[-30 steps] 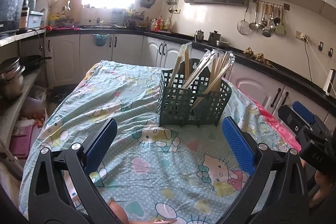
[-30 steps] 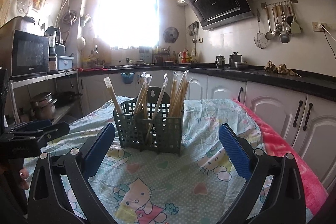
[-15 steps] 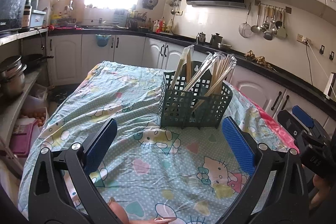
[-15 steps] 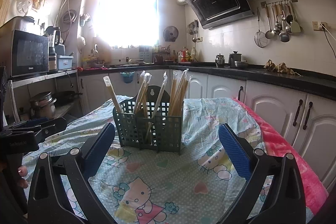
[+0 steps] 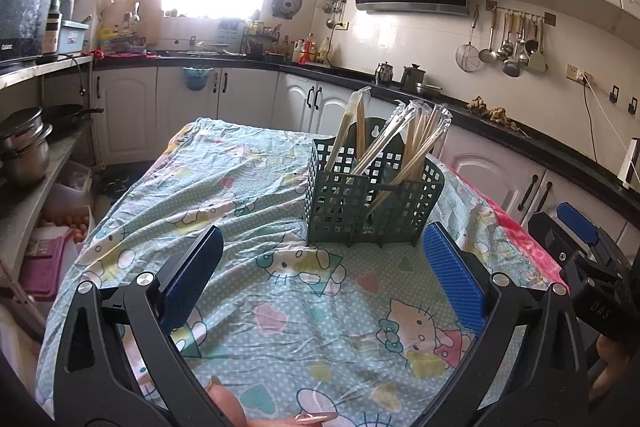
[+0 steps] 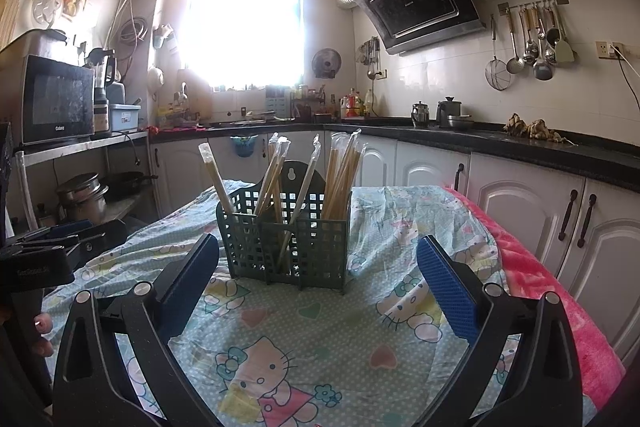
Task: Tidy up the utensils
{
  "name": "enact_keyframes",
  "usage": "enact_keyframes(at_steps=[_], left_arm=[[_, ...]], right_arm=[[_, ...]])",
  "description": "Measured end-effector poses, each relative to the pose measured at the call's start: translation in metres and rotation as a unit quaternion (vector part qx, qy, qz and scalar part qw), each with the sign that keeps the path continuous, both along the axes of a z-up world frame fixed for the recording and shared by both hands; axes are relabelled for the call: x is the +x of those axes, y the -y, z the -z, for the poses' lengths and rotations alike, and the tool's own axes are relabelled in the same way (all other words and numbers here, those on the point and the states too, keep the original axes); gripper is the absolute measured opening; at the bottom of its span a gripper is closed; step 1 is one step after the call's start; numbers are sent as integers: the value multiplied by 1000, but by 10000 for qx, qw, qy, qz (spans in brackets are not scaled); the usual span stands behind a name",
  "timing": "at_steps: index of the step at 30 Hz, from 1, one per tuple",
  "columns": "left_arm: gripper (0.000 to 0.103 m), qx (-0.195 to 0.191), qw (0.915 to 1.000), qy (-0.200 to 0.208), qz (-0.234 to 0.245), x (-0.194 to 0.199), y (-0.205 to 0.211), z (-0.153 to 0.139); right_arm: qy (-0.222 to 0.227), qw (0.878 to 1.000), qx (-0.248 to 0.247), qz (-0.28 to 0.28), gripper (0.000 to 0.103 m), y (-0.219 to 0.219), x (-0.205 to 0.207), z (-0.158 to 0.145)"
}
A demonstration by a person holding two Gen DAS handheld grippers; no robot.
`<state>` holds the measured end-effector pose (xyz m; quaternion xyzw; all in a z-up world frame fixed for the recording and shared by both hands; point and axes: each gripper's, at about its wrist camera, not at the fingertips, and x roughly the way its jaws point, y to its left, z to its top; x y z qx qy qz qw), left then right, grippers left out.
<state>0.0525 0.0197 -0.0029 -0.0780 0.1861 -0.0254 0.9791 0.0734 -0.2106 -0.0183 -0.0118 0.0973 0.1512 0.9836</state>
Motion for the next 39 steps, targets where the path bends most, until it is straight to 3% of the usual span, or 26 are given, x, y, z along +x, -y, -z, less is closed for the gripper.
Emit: enact_keyframes(at_steps=[30, 39], left_arm=[[92, 99, 9999, -120, -36, 4, 3, 6], [92, 35, 9992, -356, -188, 13, -7, 10]], right_arm=[[-51, 10000, -28, -31, 97, -2, 0, 2], [-247, 9994, 114, 221, 97, 11, 11, 2]])
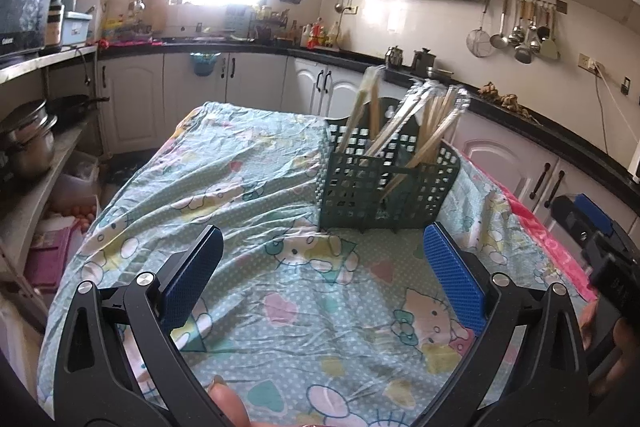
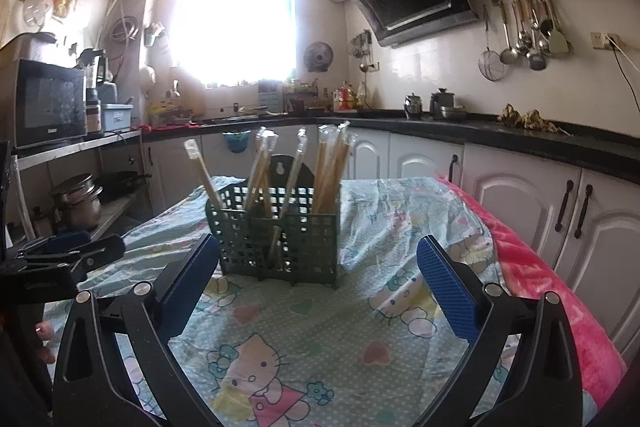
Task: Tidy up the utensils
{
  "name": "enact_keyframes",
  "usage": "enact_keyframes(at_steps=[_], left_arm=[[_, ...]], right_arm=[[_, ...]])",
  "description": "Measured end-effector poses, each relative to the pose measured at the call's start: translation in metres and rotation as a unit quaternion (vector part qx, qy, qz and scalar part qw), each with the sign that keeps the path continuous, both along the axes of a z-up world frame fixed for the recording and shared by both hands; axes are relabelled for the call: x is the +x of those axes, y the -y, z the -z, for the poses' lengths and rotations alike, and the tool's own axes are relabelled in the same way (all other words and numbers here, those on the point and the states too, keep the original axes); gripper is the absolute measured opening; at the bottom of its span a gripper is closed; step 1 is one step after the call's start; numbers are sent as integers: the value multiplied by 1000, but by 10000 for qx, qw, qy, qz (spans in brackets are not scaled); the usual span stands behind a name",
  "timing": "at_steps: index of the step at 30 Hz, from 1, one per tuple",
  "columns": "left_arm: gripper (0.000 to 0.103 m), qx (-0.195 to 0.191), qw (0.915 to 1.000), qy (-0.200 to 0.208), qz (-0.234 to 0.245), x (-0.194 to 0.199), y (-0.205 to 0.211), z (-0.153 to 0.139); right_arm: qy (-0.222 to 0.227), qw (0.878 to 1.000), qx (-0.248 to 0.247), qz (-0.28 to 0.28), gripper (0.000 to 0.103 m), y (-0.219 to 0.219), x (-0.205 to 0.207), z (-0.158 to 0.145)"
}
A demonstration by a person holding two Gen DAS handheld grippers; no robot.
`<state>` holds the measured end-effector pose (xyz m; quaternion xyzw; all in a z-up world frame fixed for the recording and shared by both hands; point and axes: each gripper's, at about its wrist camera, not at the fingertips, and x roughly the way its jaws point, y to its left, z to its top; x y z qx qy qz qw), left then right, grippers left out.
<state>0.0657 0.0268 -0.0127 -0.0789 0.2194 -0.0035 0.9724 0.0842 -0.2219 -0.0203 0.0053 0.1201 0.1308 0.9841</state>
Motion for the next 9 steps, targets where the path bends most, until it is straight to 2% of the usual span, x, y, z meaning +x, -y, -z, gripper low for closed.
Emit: enact_keyframes(at_steps=[2, 4, 7, 9], left_arm=[[92, -58, 9997, -158, -182, 9, -14, 0], [92, 80, 9978, -458, -473, 27, -33, 4], [92, 154, 9915, -952, -879, 57, -62, 16], [92, 56, 9847, -1391, -1052, 84, -85, 31]], right_arm=[[-120, 9997, 130, 143, 97, 11, 9, -1], [-408, 9982, 280, 324, 97, 28, 28, -2], [-1255, 9880, 329, 838, 97, 60, 80, 6], [-2029, 9708, 210, 1261, 97, 85, 121, 20]])
